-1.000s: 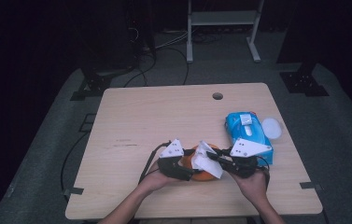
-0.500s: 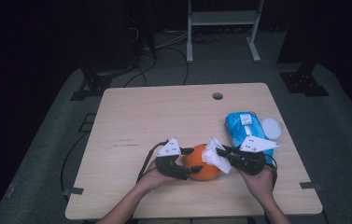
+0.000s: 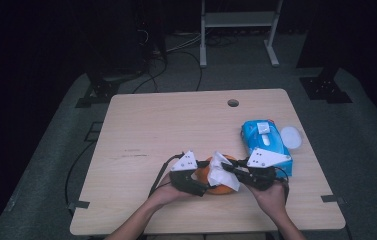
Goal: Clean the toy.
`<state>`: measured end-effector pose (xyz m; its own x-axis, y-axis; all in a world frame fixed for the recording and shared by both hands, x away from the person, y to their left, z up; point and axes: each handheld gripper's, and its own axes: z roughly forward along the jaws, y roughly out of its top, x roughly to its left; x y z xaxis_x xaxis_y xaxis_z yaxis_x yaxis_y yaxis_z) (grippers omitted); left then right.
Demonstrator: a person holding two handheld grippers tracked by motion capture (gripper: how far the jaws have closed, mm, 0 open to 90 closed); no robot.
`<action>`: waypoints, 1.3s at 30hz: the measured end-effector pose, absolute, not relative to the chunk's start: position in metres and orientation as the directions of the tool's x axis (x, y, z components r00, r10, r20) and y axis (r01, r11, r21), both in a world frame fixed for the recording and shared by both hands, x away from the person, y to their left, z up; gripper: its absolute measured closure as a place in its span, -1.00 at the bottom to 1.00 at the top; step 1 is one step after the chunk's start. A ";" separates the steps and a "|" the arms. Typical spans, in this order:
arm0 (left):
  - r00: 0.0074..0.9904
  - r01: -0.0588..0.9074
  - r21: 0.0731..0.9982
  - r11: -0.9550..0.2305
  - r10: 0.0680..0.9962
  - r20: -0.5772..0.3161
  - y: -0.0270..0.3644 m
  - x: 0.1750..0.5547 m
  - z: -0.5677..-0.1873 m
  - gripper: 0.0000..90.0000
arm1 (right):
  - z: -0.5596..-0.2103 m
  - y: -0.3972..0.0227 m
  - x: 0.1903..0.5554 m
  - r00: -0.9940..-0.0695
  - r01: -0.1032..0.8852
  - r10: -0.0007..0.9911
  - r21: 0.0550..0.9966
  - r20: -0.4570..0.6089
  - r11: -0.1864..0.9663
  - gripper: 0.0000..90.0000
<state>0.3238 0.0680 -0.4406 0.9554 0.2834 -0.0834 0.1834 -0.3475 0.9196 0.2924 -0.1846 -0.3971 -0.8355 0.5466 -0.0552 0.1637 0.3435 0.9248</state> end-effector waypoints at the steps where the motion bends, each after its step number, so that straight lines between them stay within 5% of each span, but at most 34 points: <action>1: 0.958 0.184 0.925 -0.333 0.273 -0.092 0.069 0.326 -0.441 -0.46 | -0.397 -0.187 0.293 -0.831 0.170 0.554 0.925 -0.051 0.339 0.80; 6: 0.952 0.187 0.926 -0.329 0.294 -0.088 0.069 0.330 -0.445 -0.80 | -0.402 -0.199 0.297 -0.823 0.207 0.569 0.928 -0.007 0.311 0.80; 11: 0.957 0.125 0.917 -0.379 0.291 -0.010 0.061 0.329 -0.456 -0.82 | -0.401 -0.196 0.298 -0.826 0.205 0.564 0.928 -0.005 0.310 0.79; 16: 0.948 0.103 0.910 -0.403 0.317 0.033 0.065 0.324 -0.438 -0.19 | -0.395 -0.196 0.296 -0.818 0.185 0.574 0.935 -0.023 0.301 0.79; 21: 0.953 0.129 0.900 -0.416 0.302 0.003 0.074 0.320 -0.412 -0.11 | -0.384 -0.195 0.290 -0.826 0.140 0.563 0.954 -0.034 0.264 0.79; 28: 0.946 0.162 0.882 -0.442 0.323 -0.012 0.080 0.325 -0.411 -0.07 | -0.402 -0.204 0.306 -0.799 0.254 0.599 0.934 0.057 0.251 0.79; 36: 0.942 0.165 0.880 -0.446 0.336 -0.007 0.072 0.324 -0.418 -0.20 | -0.398 -0.185 0.298 -0.828 0.199 0.560 0.936 0.003 0.290 0.79; 39: 0.937 0.178 0.898 -0.402 0.347 -0.031 0.073 0.327 -0.420 -0.51 | -0.405 -0.192 0.304 -0.818 0.242 0.574 0.925 0.032 0.292 0.79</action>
